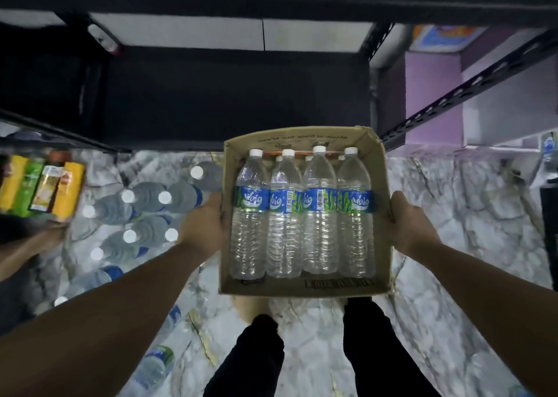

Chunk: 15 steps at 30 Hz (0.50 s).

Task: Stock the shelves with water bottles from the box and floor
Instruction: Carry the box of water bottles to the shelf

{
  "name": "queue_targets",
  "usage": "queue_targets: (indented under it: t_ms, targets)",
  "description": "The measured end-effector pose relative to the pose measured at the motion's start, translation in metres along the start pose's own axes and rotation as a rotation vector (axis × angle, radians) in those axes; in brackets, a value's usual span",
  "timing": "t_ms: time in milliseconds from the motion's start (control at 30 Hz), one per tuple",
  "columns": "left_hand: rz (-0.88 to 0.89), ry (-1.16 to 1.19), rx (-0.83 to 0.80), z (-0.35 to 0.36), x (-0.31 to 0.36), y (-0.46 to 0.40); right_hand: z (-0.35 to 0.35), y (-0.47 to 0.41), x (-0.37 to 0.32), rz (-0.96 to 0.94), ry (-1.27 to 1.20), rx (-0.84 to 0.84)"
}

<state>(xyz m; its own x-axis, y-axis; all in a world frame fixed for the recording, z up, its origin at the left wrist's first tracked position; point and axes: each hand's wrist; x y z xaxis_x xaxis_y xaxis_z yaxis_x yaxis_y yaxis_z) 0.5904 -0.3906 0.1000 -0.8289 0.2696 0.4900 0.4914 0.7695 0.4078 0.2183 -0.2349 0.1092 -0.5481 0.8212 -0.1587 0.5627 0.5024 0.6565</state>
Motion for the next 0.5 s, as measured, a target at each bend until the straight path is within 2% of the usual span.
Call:
queue_targets:
  t_ms: [367, 500]
  targets:
    - [-0.028, -0.061, -0.016, 0.082, -0.034, -0.046, 0.075, -0.073, 0.027, 0.027, 0.038, -0.018]
    - [-0.085, -0.182, -0.055, 0.104, -0.025, -0.047, 0.096, -0.086, 0.033, 0.013, 0.054, -0.016]
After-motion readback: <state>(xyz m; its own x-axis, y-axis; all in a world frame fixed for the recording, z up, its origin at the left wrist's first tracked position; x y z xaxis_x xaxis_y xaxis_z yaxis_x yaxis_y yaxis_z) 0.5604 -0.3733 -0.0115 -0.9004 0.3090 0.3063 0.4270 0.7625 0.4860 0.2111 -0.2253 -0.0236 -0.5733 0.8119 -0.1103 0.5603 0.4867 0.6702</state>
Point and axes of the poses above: each hand's wrist, its own y-axis away from the middle knuckle, its own z-axis out of the palm, x = y × z, and after that the axes turned 11 degrees about z, right-handed
